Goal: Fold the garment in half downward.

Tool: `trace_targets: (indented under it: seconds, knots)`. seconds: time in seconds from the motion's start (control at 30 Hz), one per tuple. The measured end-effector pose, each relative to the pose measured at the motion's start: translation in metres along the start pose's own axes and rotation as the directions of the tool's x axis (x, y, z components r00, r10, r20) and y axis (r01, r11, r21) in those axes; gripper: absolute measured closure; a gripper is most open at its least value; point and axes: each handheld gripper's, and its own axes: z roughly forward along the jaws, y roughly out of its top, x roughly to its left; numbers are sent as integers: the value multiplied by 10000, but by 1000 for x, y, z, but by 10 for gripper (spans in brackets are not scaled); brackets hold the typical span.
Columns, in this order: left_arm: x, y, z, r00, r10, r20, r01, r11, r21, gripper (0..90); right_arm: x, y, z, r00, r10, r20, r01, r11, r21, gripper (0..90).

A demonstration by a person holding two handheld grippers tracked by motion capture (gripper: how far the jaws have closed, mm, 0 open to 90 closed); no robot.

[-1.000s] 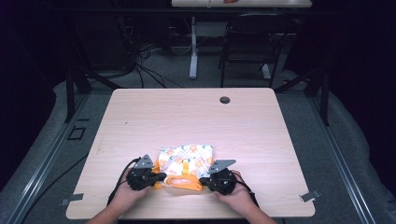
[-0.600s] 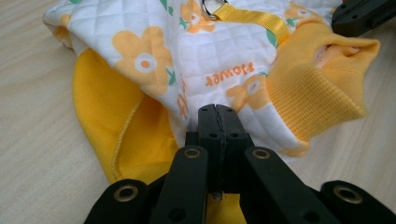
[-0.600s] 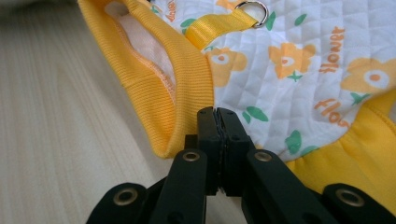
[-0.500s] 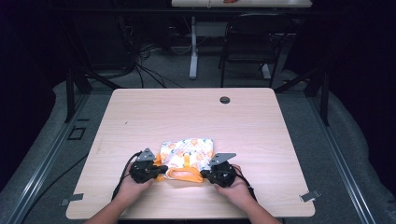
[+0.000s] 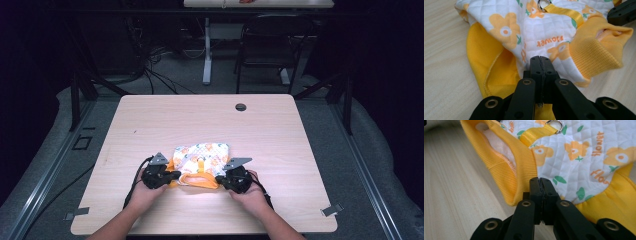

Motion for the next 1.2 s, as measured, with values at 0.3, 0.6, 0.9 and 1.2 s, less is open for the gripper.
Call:
trace_targets:
  seconds: [0.3, 0.6, 0.9, 1.2]
  knots:
    - [6, 1, 3, 9995, -312, 102, 314, 9993, -197, 900, -6, 7, 3, 9998, 36, 194, -38, 9999, 117, 887]
    - [8, 10, 8, 9995, -267, -147, 266, 9996, -24, 900, -12, 9, 6, 9995, 111, 290, -114, 9999, 95, 886]
    - [10, 11, 10, 9987, -466, -207, 464, 9988, -130, 900, -16, 12, 8, 9990, 237, 371, -240, 9997, 77, 886]
    - [11, 11, 11, 9980, -600, -181, 597, 9980, -184, 900, -18, 13, 9, 9987, 317, 410, -320, 9995, 84, 883]
